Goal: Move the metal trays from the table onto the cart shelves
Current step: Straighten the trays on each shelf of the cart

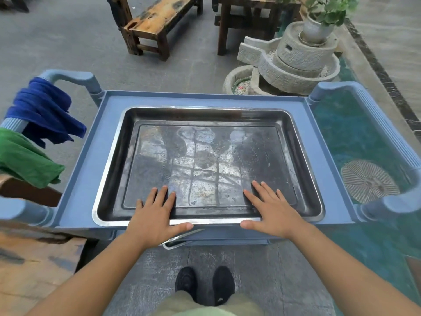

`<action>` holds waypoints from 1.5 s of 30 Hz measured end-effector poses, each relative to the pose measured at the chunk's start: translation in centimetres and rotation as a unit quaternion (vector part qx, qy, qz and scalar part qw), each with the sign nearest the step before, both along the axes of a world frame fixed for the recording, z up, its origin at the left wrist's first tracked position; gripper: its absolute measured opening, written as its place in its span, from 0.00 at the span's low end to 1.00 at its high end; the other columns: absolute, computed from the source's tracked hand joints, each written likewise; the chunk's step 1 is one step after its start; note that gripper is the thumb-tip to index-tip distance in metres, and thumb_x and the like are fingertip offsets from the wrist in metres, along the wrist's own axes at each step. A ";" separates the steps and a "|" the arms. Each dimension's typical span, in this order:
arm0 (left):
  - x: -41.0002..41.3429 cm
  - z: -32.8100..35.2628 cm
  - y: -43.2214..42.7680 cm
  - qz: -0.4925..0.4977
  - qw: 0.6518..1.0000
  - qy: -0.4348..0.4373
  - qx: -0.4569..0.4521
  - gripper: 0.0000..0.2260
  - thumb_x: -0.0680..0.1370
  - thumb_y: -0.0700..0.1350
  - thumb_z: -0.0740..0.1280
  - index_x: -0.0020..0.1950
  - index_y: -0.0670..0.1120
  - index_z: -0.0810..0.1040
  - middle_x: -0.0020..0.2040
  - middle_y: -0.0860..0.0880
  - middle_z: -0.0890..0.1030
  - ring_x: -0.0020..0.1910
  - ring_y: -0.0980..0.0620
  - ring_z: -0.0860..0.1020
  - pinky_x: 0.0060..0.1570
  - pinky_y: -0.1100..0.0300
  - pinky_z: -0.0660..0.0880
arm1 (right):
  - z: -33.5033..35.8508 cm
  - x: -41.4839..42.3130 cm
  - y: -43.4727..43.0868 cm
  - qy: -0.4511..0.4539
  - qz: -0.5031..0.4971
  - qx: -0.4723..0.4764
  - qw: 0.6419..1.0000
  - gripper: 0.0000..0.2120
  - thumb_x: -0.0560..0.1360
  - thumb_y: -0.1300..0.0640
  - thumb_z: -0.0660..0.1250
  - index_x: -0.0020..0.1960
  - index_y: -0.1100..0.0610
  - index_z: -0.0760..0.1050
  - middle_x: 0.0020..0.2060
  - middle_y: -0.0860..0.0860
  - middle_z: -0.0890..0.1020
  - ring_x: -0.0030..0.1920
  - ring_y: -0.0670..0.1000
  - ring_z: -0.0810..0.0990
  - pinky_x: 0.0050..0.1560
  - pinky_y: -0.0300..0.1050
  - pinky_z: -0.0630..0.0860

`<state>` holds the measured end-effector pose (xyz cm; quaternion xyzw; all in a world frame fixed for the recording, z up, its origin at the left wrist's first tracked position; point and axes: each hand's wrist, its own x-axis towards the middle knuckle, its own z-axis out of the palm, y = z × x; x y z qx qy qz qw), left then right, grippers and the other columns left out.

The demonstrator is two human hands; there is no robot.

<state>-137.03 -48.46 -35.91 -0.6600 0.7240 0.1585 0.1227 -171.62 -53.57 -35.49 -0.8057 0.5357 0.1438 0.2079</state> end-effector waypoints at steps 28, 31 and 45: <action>-0.1 0.0 1.5 -0.012 1.000 0.018 -0.021 0.54 0.63 0.83 0.41 0.79 0.51 0.55 0.80 0.48 0.52 0.78 0.43 0.51 0.69 0.33 0.61 | 0.2 0.1 2.2 0.001 -0.009 -0.030 1.000 0.52 0.62 0.16 0.45 0.79 0.41 0.45 0.80 0.46 0.43 0.79 0.49 0.41 0.77 0.60 0.47; -0.3 0.7 1.7 -0.002 1.000 0.028 -0.008 0.52 0.63 0.83 0.43 0.77 0.51 0.59 0.79 0.48 0.56 0.77 0.44 0.55 0.67 0.34 0.64 | 0.4 0.3 3.0 -0.009 -0.026 -0.039 0.999 0.53 0.63 0.16 0.43 0.80 0.45 0.47 0.80 0.48 0.47 0.79 0.51 0.46 0.77 0.60 0.51; -3.6 -1.6 15.2 0.020 0.980 0.112 -0.165 0.31 0.78 0.57 0.65 0.77 0.47 0.62 0.79 0.44 0.58 0.78 0.42 0.57 0.73 0.40 0.61 | -0.2 0.4 15.4 -0.111 -0.021 -0.211 0.971 0.29 0.78 0.51 0.64 0.76 0.57 0.62 0.77 0.54 0.60 0.78 0.56 0.57 0.77 0.54 0.56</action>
